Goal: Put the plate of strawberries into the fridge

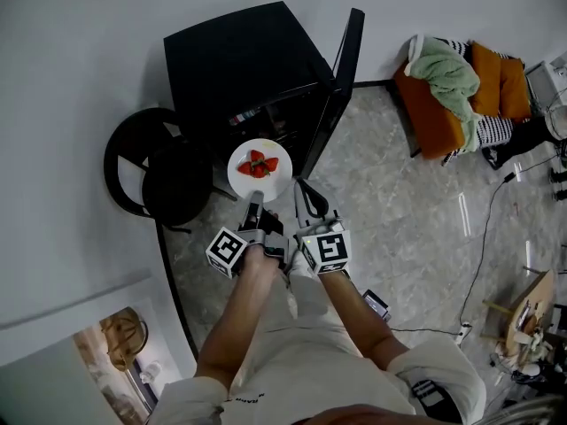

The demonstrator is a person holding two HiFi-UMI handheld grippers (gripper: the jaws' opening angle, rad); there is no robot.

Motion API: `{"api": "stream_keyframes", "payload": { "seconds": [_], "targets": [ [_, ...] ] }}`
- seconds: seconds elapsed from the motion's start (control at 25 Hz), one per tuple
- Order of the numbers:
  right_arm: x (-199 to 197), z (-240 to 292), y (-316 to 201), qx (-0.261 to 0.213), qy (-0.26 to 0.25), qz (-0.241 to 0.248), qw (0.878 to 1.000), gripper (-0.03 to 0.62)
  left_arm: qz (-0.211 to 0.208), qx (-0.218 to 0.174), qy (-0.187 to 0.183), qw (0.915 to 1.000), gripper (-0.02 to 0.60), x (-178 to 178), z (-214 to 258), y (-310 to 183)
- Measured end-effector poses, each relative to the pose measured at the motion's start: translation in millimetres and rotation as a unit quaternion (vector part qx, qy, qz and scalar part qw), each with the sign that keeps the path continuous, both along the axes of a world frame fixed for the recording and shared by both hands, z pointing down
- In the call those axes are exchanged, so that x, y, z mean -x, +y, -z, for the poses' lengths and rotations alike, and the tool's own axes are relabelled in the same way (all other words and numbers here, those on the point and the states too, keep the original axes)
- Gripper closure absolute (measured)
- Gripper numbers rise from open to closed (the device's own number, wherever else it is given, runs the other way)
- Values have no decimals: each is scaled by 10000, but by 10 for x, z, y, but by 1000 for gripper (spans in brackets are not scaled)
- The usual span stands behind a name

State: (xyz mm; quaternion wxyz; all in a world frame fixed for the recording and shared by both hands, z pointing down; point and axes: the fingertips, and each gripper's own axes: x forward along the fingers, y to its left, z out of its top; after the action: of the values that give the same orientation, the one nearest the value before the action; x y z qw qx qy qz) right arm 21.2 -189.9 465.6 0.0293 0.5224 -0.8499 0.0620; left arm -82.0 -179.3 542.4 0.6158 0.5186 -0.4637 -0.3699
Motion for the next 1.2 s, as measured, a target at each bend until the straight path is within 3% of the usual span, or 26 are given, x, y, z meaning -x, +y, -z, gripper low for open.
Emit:
{"api": "stream_keyframes", "payload": {
  "seconds": [0.24,0.68,1.2],
  "targets": [
    [1,-169,-44,-54,0,-56,10000,583,-76,56,-64,9999,571,-18,-228,-113],
    [52,-481,-235,3,-23,-128,9999,583,-155,-77,152,9997,571,39,-555,-422],
    [3,-789,-191,119,-15,-154,9998,583,-92,173,193,9996,571,-37,-1124,-579]
  ]
}}
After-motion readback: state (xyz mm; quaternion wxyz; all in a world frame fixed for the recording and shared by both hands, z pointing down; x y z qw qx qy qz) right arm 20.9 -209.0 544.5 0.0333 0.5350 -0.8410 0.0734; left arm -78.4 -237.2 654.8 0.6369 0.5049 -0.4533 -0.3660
